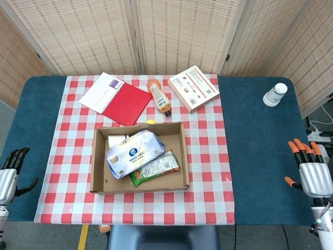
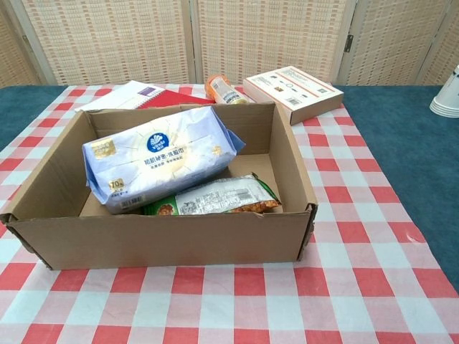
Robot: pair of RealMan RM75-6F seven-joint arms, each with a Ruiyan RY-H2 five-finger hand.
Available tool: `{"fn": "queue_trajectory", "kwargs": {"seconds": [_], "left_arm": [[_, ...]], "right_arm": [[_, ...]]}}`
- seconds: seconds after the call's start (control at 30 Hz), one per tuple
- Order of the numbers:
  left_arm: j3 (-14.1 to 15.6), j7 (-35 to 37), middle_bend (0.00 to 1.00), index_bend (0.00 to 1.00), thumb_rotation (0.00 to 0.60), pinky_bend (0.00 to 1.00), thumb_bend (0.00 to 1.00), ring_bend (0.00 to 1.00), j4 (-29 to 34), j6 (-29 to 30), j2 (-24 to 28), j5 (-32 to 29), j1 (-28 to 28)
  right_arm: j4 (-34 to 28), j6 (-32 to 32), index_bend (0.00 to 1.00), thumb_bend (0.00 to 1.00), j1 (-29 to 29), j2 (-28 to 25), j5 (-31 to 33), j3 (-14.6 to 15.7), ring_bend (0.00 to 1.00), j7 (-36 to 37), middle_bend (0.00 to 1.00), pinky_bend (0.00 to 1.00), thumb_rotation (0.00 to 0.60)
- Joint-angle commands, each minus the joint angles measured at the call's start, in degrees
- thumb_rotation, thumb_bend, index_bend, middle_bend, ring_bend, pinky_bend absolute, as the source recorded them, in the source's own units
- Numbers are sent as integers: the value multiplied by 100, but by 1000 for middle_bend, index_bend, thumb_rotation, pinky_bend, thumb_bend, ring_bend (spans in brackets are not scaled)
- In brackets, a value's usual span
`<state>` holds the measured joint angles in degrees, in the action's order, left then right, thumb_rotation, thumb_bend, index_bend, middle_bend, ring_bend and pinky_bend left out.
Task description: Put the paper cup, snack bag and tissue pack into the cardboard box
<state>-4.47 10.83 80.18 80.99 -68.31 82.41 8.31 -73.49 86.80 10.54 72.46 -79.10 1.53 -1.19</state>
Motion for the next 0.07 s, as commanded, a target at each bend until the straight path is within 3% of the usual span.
{"fn": "queue_trajectory", "kwargs": {"seconds": [0.03,0.07], "left_arm": [[4,-18,39,69,600,276,284,0,-3,-21,-12,-8,8],[10,-33,39,69,600,276,283,0,-2,-35,-16,-10,11]], "right_arm": [[7,-31,0,0,-4,12,-41,-53,0,8,0,0,600],[2,-44,0,0,-5,13,-62,-79,0,18,0,0,600]]}}
